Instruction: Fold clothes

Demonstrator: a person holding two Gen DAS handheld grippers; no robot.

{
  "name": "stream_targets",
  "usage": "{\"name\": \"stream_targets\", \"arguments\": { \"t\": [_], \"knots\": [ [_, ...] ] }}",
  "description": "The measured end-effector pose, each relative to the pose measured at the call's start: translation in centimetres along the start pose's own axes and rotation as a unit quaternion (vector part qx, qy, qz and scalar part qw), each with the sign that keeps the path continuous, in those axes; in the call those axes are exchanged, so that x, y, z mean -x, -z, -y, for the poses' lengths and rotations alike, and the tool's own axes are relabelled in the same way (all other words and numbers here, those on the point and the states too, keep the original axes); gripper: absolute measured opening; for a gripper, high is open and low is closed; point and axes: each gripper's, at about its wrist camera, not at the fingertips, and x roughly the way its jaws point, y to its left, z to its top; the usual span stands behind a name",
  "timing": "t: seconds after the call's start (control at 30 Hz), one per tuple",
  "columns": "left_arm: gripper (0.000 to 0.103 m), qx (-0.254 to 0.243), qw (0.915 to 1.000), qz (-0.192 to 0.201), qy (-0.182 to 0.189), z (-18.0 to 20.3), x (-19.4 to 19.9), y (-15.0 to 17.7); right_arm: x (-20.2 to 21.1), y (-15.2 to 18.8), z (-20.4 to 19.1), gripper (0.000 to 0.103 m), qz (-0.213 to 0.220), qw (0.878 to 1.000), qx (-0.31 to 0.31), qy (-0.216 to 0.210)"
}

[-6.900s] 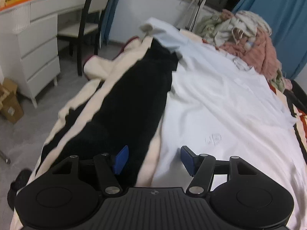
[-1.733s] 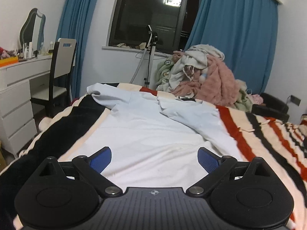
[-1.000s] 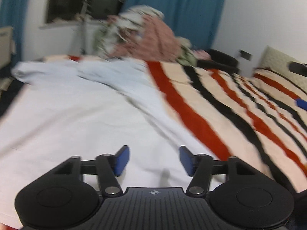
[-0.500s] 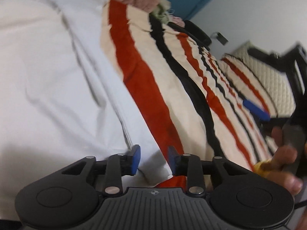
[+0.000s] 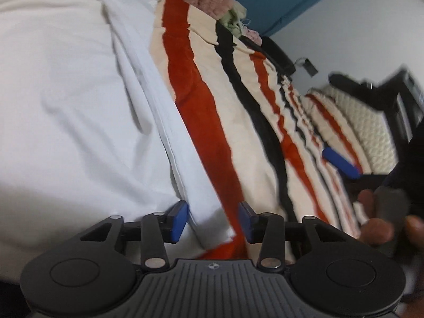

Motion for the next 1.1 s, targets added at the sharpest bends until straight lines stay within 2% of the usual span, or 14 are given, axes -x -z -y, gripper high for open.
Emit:
{"name": "stream_targets", "arguments": {
  "t": [0.03,0.07,0.1,0.2,0.3,0.47,0.57,0.63,0.77,0.83,0.87,0.97,1.03,1.1],
  "knots": [
    [0.016,-0.007,1.0,0.002,-0.003,0.1,-0.3,-0.1,-0.3,0.1,-0.1,0.103,-0.004,1.0,0.003,0.004],
    [0.007,-0.013,0.9999,0.005,-0.006,0.1,-0.6,-0.2,-0.6,0.2,-0.2,0.103,-0.007,1.0,0.005,0.007],
    [0.003,-0.02,0.9997,0.007,-0.009,0.2,-0.9,-0.3,-0.8,0.3,-0.2,0.103,-0.009,1.0,0.006,0.011],
    [0.003,-0.015,0.9995,0.028,0.007,0.4,0.7,-0.5,-1.1,0.4,-0.1,0.103,-0.012,1.0,0.009,0.027],
    [0.003,-0.017,0.9984,0.051,0.016,0.9,4.8,-0.7,-0.9,0.5,-0.1,0.103,-0.01,0.999,0.01,0.033],
    [0.003,0.049,0.995,0.084,0.026,-1.6,11.7,-1.1,-0.5,0.8,-1.0,0.103,-0.004,0.999,0.03,0.027],
    [0.002,0.084,0.993,0.083,0.004,-3.8,13.8,-1.1,-0.9,1.2,-1.7,0.103,-0.018,0.999,0.044,0.021],
    [0.002,0.097,0.9919,0.078,-0.027,-5.1,14.5,-0.8,-1.0,1.6,-2.3,0.103,-0.027,0.998,0.053,0.012],
    [0.004,0.11,0.9895,0.058,-0.074,-6.4,13.5,-0.6,-0.9,2.5,-3.9,0.103,-0.035,0.996,0.08,0.002],
    [0.013,0.11,0.99,0.054,-0.07,-6.4,13.2,-0.9,-0.9,3.1,-4.8,0.103,-0.04,0.995,0.096,-0.005],
    [0.023,0.108,0.9904,0.053,-0.067,-6.4,13.0,-1.1,-0.9,3.4,-5.1,0.103,-0.043,0.994,0.104,-0.008],
    [0.045,0.107,0.9904,0.061,-0.063,-6.7,13.6,-1.6,-0.8,4.0,-6.0,0.103,-0.048,0.991,0.121,-0.012],
    [0.055,0.108,0.9902,0.059,-0.067,-6.9,13.3,-3.0,-1.0,3.9,-6.6,0.103,-0.046,0.991,0.123,-0.014],
    [0.057,0.105,0.9892,0.064,-0.08,-7.3,13.5,-5.2,-1.7,3.1,-7.9,0.103,-0.043,0.99,0.13,-0.02]
  ]
}}
